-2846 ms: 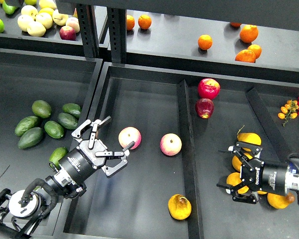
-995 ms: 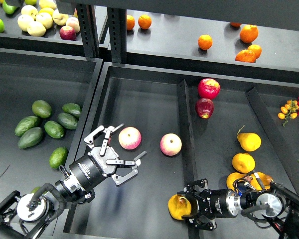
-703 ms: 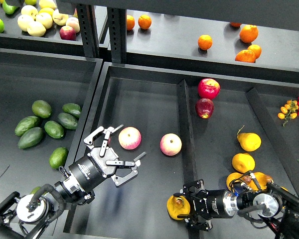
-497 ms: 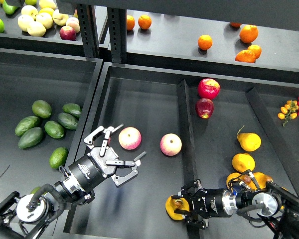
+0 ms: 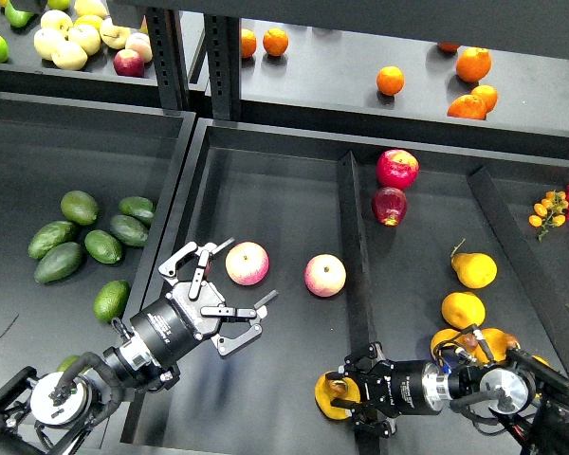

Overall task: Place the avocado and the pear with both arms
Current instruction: 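Lift the pear with the right gripper toward the pear bin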

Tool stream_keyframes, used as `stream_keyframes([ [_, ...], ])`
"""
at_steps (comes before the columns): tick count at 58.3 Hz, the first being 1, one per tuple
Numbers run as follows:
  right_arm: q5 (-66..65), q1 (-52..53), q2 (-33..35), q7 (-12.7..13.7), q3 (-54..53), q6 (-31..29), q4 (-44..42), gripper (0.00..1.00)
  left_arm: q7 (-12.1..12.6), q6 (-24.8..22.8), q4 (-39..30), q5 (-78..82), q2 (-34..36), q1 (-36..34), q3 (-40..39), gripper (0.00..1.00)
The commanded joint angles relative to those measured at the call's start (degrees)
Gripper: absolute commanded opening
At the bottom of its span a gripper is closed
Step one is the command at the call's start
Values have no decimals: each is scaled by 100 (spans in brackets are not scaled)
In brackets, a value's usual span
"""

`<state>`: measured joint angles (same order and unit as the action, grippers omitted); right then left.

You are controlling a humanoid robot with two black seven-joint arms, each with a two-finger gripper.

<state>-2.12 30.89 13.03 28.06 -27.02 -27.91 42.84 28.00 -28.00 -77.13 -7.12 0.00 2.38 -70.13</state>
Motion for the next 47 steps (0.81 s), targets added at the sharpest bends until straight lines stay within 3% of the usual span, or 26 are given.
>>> stream_keyframes([
  [1, 19, 13, 147, -6, -549, -9, 277, 21, 0, 0, -13, 9, 0, 0, 8, 98],
  [17, 159, -39, 973, -6, -1112, -9, 796, 21, 0, 0, 5, 26, 0, 17, 8, 98],
  [26, 195, -566, 1658, -6, -1095, -9, 1095, 22, 0, 0, 14, 44, 0, 17, 87, 98],
  [47, 151, -1147, 2036, -6, -1121, -9, 928, 23, 0, 0, 49, 52, 0, 17, 192, 98],
])
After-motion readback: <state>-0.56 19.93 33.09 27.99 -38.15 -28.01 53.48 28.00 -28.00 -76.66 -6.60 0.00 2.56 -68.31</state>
